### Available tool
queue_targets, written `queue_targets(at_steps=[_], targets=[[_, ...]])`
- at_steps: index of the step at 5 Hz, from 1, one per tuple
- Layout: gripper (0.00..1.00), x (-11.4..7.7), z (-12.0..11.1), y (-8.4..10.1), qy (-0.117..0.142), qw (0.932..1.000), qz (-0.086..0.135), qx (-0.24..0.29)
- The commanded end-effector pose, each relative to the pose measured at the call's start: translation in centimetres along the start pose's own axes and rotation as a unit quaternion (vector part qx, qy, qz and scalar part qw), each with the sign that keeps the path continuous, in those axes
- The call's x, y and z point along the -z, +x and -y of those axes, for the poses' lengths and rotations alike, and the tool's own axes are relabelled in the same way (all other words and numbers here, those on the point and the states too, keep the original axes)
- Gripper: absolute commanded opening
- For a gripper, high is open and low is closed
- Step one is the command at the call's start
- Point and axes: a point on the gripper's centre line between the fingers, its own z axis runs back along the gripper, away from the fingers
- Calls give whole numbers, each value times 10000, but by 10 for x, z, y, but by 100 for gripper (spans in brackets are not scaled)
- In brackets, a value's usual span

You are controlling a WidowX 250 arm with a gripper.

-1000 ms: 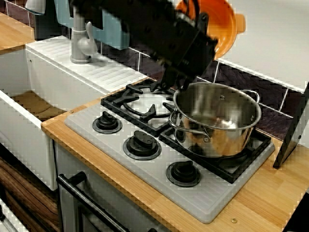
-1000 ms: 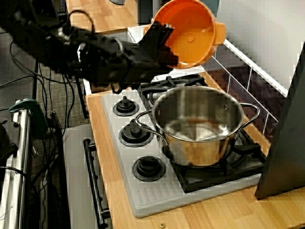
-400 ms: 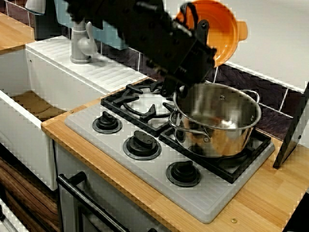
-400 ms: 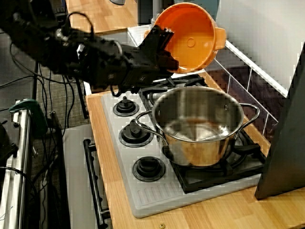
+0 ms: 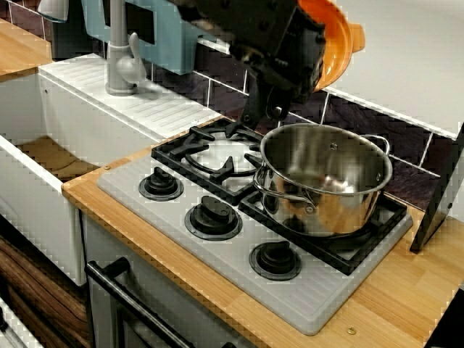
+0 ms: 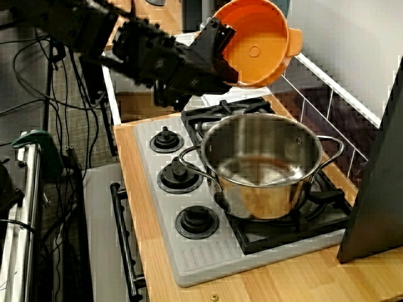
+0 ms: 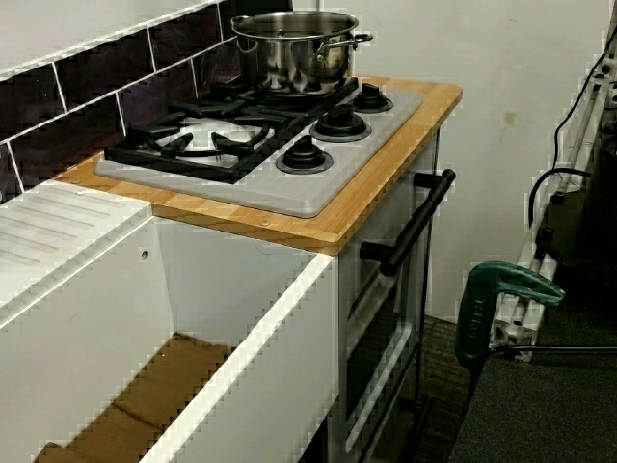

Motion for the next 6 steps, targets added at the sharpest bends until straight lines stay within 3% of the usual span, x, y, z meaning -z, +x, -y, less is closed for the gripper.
queue_targets(at_steps=[1, 2, 3, 4, 5, 6], targets=[[0, -16, -41, -27, -400, 9961, 537, -576], [0, -11, -44, -30, -1002, 9896, 853, -586], [0, -6, -45, -32, -1377, 9837, 966, -635], [0, -3, -47, -36, -1812, 9736, 1179, -730], [0, -3, -48, -38, -2030, 9665, 1392, -721], [0, -2, -49, -40, -2411, 9534, 1669, -709]])
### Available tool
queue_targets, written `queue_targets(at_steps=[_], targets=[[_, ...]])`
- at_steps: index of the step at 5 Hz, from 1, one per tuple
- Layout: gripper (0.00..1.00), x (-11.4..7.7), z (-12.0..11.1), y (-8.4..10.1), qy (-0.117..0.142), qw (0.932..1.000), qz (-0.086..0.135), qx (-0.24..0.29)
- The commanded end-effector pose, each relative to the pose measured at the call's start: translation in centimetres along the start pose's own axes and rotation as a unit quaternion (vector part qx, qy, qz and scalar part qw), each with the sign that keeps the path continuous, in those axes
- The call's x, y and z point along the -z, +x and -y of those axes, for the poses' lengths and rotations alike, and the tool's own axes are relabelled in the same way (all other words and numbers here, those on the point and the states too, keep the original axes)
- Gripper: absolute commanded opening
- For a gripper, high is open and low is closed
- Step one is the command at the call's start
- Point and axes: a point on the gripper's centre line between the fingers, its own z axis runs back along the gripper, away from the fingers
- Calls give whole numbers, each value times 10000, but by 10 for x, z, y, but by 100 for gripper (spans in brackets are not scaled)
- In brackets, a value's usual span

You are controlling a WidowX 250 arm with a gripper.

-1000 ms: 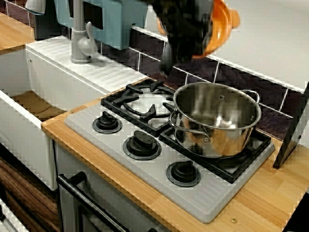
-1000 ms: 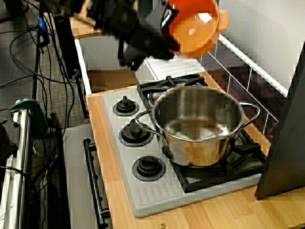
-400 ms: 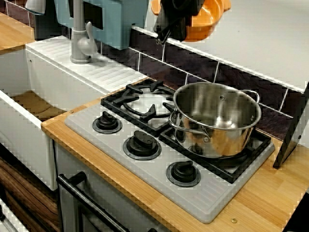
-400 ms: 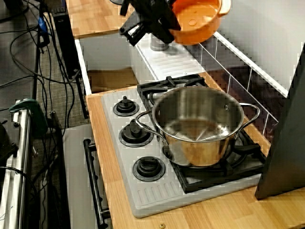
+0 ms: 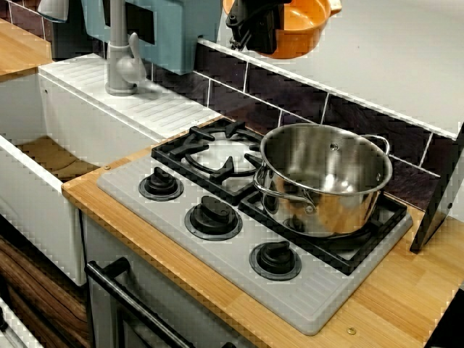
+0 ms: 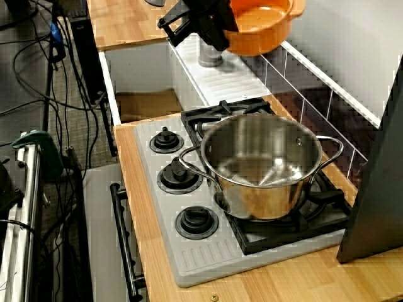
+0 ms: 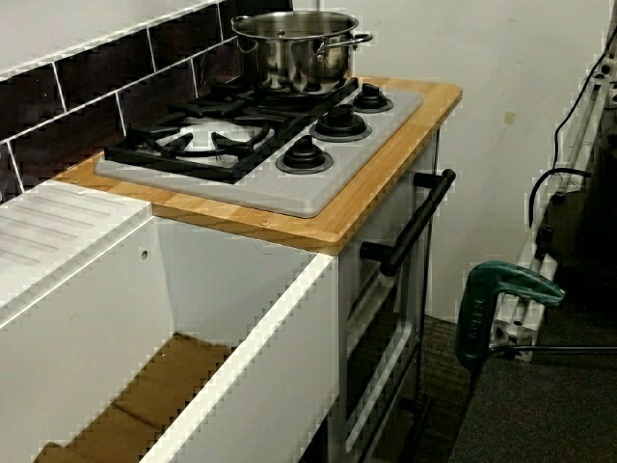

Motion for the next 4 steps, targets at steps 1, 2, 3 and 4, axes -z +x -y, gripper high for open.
queue_targets(at_steps=[1, 2, 3, 4], targets=[[0, -12, -17, -8, -478, 9974, 539, 4], [0, -14, -18, -10, -741, 9947, 708, -13], [0, -14, -17, -13, -1042, 9906, 885, 0], [0, -8, -16, -21, -1320, 9868, 931, -143]])
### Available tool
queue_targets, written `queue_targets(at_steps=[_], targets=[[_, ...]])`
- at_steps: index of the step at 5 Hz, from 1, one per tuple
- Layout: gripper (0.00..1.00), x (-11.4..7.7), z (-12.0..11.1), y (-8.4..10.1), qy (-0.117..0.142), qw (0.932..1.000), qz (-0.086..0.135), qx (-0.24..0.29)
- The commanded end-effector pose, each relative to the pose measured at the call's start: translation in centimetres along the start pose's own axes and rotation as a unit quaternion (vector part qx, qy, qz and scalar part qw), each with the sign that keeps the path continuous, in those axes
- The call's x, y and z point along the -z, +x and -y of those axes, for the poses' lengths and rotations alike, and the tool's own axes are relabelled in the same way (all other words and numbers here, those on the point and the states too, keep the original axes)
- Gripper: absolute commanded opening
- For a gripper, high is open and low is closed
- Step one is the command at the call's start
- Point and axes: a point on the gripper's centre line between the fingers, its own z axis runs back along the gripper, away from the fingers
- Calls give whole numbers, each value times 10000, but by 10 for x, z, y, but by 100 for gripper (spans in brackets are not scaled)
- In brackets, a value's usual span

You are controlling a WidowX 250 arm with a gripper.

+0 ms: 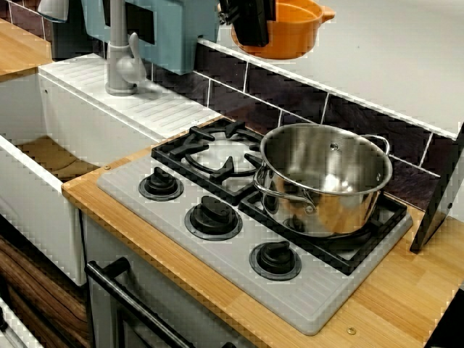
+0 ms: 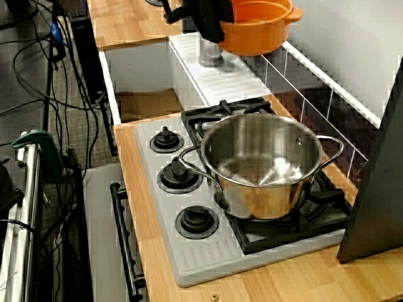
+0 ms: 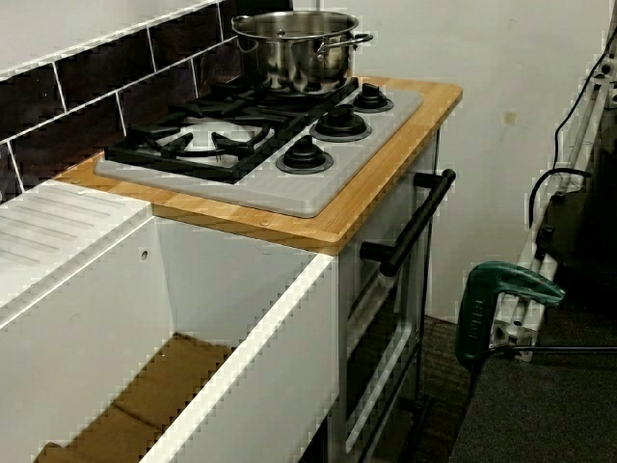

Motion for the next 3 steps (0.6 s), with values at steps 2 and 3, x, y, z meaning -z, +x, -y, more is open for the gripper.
queue_targets(at_steps=[2, 3], targets=[[0, 24, -8, -41, -43, 9995, -135, -294], [0, 36, 2, -54, 96, 9995, -271, -150]])
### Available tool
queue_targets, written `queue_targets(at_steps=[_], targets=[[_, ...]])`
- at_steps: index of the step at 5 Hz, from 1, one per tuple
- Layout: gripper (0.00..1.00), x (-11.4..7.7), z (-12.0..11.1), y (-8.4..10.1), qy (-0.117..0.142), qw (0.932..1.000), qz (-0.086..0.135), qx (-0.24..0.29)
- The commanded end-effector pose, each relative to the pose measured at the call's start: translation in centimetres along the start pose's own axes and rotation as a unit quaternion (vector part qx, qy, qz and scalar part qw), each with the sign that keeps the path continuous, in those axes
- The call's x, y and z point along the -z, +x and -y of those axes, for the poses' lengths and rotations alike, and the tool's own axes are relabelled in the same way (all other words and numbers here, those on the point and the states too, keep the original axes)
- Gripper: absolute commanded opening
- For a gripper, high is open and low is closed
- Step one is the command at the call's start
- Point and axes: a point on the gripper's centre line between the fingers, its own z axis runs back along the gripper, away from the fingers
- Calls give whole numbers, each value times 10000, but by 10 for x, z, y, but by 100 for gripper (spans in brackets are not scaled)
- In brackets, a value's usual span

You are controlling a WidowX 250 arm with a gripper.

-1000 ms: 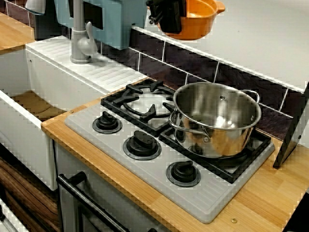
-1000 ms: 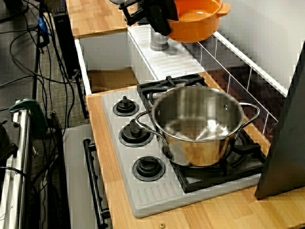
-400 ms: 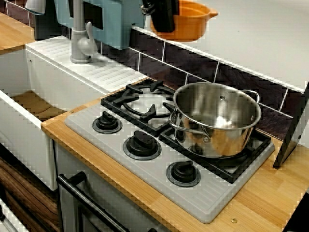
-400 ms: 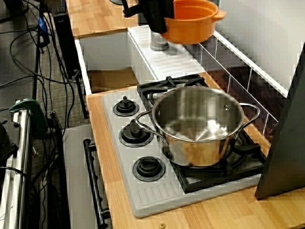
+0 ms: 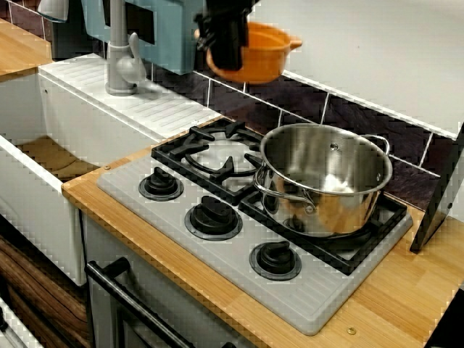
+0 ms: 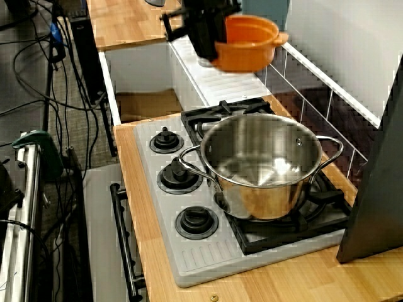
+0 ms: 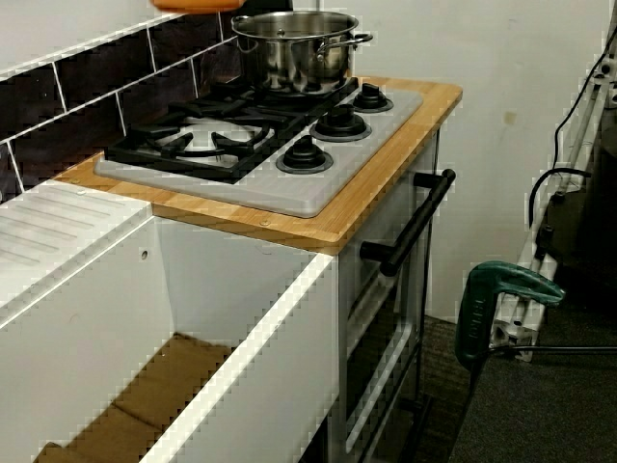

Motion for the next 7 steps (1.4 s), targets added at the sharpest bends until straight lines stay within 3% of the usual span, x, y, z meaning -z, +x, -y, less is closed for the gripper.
queue_targets(at_steps=[1, 3, 4, 5, 6, 7], targets=[[0, 12, 9, -28, 398, 9990, -86, 181], [0, 31, 8, -43, 388, 9989, -270, 29], [0, 40, 3, -56, 437, 9971, -377, 502], [0, 46, -10, -69, 177, 9885, -126, 1496], [0, 51, -23, -80, -121, 9706, 150, 2401], [0, 55, -33, -87, -330, 9583, 485, 2796]])
